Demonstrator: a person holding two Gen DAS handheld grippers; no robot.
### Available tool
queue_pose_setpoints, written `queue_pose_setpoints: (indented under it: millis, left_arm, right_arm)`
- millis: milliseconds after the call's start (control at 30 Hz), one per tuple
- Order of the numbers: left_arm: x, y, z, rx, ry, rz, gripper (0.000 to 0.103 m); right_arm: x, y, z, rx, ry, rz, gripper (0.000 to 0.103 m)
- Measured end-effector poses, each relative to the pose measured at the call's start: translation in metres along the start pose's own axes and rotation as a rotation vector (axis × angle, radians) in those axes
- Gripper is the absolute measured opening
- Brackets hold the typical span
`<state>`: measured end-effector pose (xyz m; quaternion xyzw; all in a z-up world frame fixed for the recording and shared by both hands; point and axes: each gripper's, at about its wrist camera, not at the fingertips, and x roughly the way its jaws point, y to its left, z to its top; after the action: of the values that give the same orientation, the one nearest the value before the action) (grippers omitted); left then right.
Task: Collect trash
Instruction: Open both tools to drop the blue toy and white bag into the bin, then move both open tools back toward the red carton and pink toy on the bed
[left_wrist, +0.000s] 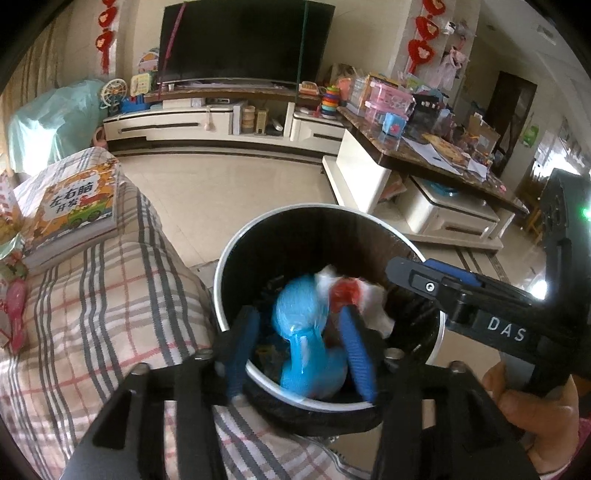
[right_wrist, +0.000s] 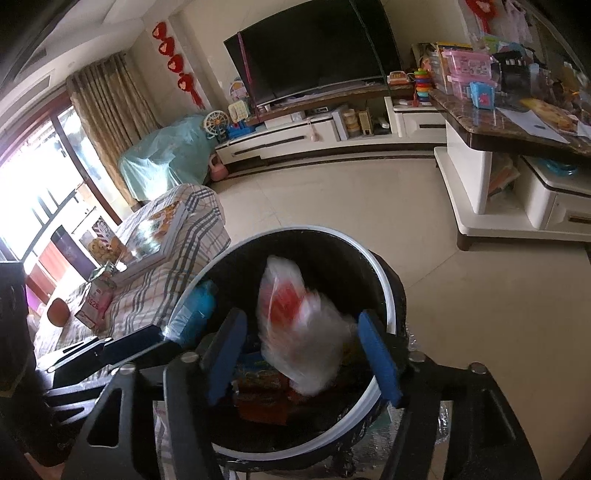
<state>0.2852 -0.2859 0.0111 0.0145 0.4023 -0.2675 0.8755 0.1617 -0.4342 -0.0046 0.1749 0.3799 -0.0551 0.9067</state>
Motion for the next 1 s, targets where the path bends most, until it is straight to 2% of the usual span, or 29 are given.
queue_pose_setpoints:
  millis: [167, 433, 700, 867, 1000]
  left_arm:
    - [-0.007, 0.007, -0.009, -0.019, 0.0, -0.004, 0.052]
    - [-0.036, 0.029, -0.034, -0.077, -0.029, 0.019, 0.068]
    - [-0.073, 0.057, -0.065, -0.156, -0.045, 0.052, 0.07]
    - [-0.093, 0.077, -0.083, -0.21, -0.062, 0.066, 0.072]
    - [-0.108, 0.095, -0.096, -0.248, -0.071, 0.097, 0.073]
  right_arm:
    - [-0.008, 0.0, -0.003, 0.018, -0.022, 0.013, 0.074]
    - [-0.025, 0.01, -0.015, 0.05, -0.054, 0.028, 0.098]
    - [-0.035, 0.03, -0.033, 0.058, -0.061, 0.084, 0.099]
    - [-0.043, 0.053, -0.046, 0.034, -0.096, 0.1, 0.102]
    - [-0.041, 0.069, -0.054, 0.015, -0.083, 0.117, 0.102]
